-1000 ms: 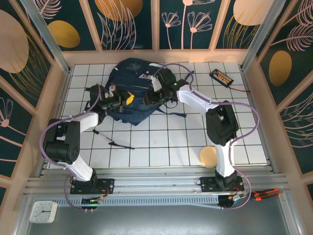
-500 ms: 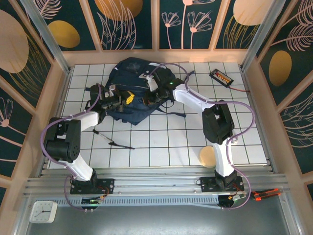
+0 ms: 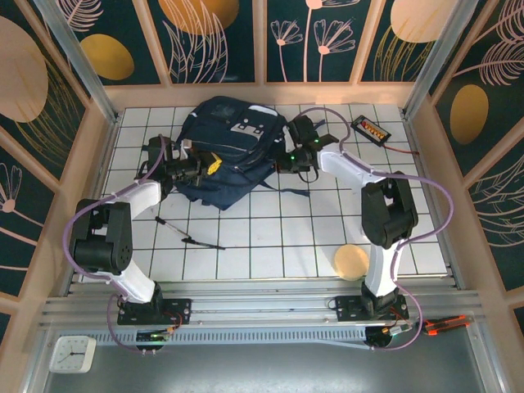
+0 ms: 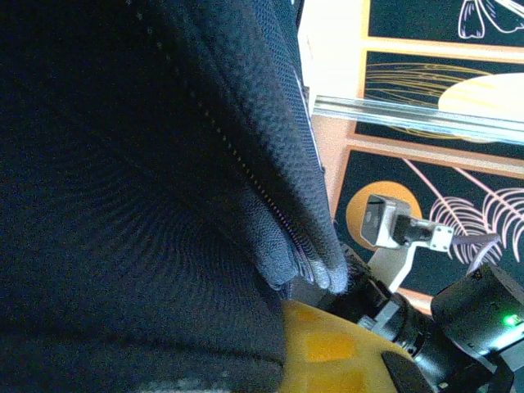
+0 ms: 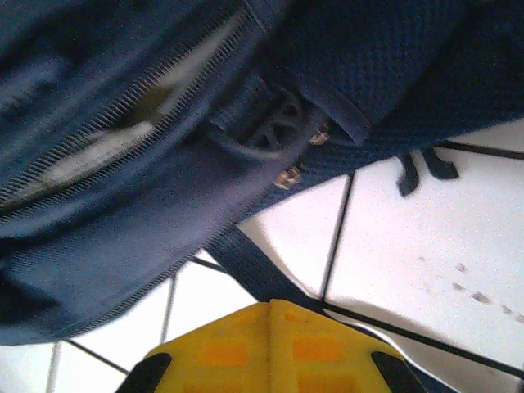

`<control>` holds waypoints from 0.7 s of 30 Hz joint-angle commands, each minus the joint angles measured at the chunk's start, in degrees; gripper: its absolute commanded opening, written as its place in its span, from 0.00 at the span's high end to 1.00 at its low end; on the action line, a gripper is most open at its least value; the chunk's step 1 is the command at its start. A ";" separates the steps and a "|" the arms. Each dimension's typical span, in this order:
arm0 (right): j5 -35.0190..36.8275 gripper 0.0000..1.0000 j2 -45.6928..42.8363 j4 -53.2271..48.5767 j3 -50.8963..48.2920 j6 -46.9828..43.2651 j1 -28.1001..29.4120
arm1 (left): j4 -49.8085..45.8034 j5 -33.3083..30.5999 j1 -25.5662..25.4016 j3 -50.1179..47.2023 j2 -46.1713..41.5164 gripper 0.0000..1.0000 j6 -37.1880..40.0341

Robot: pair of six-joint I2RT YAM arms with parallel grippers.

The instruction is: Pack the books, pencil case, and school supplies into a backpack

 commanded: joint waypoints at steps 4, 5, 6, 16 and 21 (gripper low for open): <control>-4.38 0.33 -0.90 9.46 3.61 0.68 8.61 | 5.68 2.04 0.70 0.96 -2.20 1.00 -3.04; -4.30 0.33 0.47 9.11 4.95 0.15 9.31 | 5.99 2.11 0.70 1.05 -2.21 1.00 -3.53; -4.46 0.33 1.64 8.82 5.87 -0.15 9.87 | 6.58 2.27 0.64 0.88 -2.13 1.00 -4.04; -5.38 0.34 7.15 9.22 8.78 -2.53 10.31 | 10.38 2.73 0.31 0.49 -0.76 1.00 -7.43; -3.31 0.36 7.98 10.76 8.29 -4.51 10.31 | 11.39 2.82 0.27 0.39 -0.80 1.00 -8.47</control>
